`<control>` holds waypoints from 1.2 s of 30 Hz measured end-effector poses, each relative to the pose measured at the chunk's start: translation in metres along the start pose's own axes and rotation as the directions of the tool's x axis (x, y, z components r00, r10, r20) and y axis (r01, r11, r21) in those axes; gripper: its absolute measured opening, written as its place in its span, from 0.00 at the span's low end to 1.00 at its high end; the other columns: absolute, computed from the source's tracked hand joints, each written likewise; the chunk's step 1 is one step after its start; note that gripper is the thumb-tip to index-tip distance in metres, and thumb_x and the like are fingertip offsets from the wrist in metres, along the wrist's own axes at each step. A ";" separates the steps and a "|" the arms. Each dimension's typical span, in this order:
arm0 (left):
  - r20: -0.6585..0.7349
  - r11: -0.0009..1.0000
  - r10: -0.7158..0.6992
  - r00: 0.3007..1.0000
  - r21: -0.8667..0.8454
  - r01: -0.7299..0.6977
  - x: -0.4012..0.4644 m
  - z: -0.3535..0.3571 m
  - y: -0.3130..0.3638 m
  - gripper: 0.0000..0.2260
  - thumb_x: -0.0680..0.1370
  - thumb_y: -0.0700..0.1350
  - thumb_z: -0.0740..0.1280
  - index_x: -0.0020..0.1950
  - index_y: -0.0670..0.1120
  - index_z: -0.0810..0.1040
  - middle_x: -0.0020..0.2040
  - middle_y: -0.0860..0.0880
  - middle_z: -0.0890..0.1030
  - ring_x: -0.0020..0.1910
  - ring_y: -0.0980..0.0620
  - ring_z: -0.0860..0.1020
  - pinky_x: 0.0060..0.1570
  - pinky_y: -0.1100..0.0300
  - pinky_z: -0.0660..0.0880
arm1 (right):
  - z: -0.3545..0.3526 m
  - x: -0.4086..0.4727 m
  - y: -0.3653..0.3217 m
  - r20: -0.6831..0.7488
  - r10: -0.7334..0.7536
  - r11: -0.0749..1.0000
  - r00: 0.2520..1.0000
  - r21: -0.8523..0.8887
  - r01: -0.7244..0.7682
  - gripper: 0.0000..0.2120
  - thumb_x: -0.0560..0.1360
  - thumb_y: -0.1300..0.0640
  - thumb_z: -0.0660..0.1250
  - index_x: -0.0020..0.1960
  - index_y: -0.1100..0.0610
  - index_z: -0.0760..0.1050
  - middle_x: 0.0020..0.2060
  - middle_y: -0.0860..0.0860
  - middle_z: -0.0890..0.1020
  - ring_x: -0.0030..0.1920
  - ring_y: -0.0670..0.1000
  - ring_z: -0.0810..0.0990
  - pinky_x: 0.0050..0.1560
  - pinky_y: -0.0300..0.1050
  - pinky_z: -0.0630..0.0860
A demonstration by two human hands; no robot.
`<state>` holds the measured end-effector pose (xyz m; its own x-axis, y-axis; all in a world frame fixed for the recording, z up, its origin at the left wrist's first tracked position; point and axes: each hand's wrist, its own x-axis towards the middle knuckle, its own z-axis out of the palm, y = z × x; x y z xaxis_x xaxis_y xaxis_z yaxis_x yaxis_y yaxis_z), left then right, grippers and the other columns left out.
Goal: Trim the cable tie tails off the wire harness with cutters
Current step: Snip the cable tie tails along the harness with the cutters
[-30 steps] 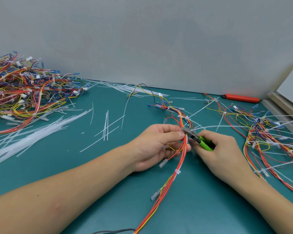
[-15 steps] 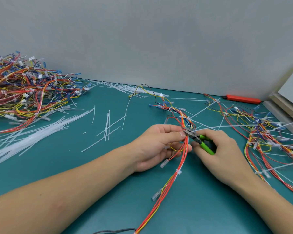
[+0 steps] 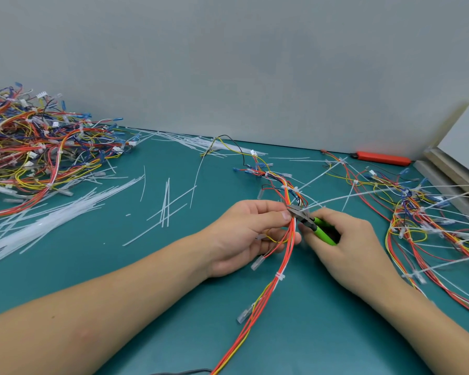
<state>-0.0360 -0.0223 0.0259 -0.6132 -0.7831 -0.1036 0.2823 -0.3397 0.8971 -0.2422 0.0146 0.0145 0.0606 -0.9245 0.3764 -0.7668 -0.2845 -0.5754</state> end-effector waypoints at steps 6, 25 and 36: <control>0.004 1.000 0.001 1.000 0.007 -0.001 -0.001 0.001 0.001 0.05 0.82 0.38 0.65 0.55 0.43 0.79 0.38 0.50 0.84 0.40 0.52 0.85 0.41 0.62 0.78 | 0.002 -0.001 0.001 0.013 0.045 0.999 0.999 -0.014 -0.045 0.15 0.77 0.48 0.71 0.36 0.52 0.71 0.25 0.46 0.69 0.28 0.48 0.65 0.30 0.48 0.64; 0.005 1.000 -0.002 1.000 0.025 0.002 -0.001 0.001 0.001 0.09 0.82 0.38 0.65 0.62 0.41 0.76 0.38 0.49 0.84 0.40 0.52 0.85 0.42 0.62 0.78 | -0.002 0.001 -0.004 0.018 -0.005 0.999 1.000 -0.049 0.006 0.07 0.76 0.52 0.72 0.50 0.40 0.81 0.48 0.29 0.79 0.51 0.42 0.77 0.51 0.37 0.70; 0.009 1.000 0.002 1.000 0.021 -0.002 -0.001 0.002 0.001 0.07 0.82 0.38 0.65 0.60 0.42 0.77 0.37 0.49 0.83 0.40 0.51 0.85 0.42 0.62 0.78 | 0.002 -0.001 0.000 0.023 0.045 0.998 0.999 -0.044 -0.044 0.19 0.77 0.45 0.69 0.35 0.54 0.67 0.25 0.47 0.67 0.28 0.49 0.63 0.30 0.48 0.63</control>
<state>-0.0367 -0.0210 0.0272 -0.6191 -0.7791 -0.0982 0.2677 -0.3270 0.9063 -0.2409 0.0148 0.0132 0.0406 -0.9419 0.3334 -0.7963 -0.2321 -0.5587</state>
